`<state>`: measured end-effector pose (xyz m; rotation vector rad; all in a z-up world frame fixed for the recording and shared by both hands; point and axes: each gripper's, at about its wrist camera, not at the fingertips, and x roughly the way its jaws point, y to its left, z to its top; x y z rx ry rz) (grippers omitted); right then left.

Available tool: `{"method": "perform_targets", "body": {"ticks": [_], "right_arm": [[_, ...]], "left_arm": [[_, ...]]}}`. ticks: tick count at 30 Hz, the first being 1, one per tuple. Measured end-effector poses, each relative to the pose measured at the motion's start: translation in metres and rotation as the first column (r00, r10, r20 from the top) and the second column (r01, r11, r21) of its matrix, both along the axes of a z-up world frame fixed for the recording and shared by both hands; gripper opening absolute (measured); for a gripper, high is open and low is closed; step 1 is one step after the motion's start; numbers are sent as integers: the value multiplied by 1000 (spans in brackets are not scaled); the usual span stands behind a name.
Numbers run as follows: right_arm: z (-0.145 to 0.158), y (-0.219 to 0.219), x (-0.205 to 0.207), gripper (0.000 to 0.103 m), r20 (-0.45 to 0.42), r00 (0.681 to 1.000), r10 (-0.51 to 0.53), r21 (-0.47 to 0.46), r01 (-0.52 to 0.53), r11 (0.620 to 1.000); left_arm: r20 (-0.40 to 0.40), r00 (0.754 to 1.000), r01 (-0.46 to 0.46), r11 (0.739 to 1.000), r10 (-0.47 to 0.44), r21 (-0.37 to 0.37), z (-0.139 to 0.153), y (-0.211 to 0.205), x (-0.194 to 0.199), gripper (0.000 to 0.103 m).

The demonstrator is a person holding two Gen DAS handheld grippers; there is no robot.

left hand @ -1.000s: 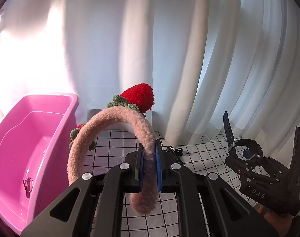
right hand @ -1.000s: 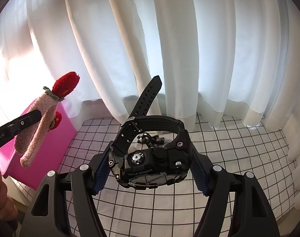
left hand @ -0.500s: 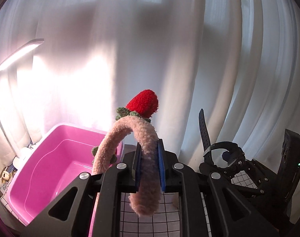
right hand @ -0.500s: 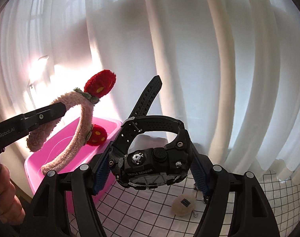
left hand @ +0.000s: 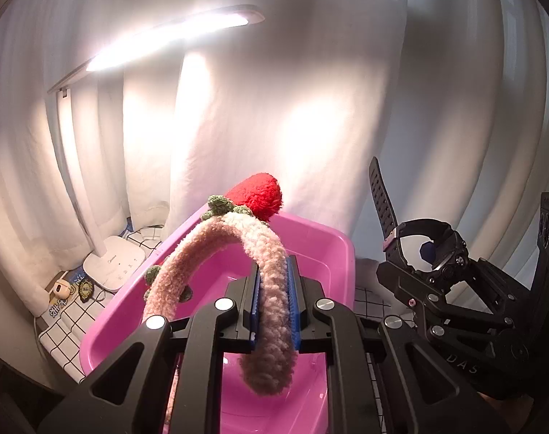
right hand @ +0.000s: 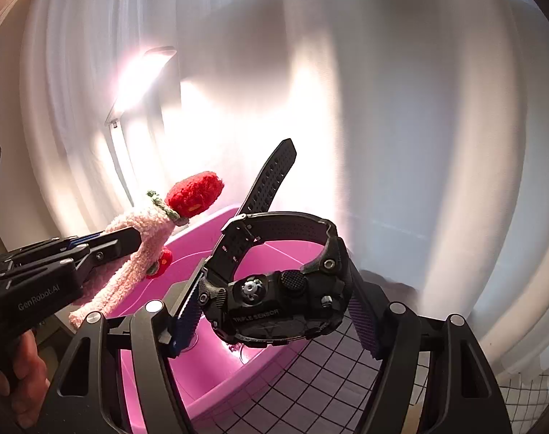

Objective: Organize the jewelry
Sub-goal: 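Lift and carry the headband and black watch over the pink basin, then open the left tool to drop the headband while the right tool drops the watch, then move both open tools back from the basin toward the table items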

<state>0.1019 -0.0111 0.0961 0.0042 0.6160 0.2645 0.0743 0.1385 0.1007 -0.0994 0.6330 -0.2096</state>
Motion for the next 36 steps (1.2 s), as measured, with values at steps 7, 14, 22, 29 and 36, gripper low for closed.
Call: {"method": "perform_targets", "body": {"ticks": [7, 14, 22, 29, 36], "right_arm": [[-27, 45, 31, 68, -79, 995, 63, -67, -68, 995], [-58, 73, 64, 68, -199, 977, 74, -124, -100, 987], [-85, 78, 80, 69, -308, 951, 28, -185, -89, 979], [-79, 69, 73, 71, -275, 961, -17, -219, -46, 975], [-74, 63, 66, 71, -269, 963, -27, -187, -25, 982]], "left_arm": [[-117, 991, -63, 998, 64, 13, -36, 34, 11, 13], [-219, 974, -68, 998, 66, -2, -65, 49, 32, 14], [-286, 952, -106, 994, 106, 16, -84, 59, 41, 28], [-234, 955, -170, 983, 182, 70, -75, 68, 33, 89], [-253, 943, -203, 976, 216, 78, -77, 78, 28, 92]]}}
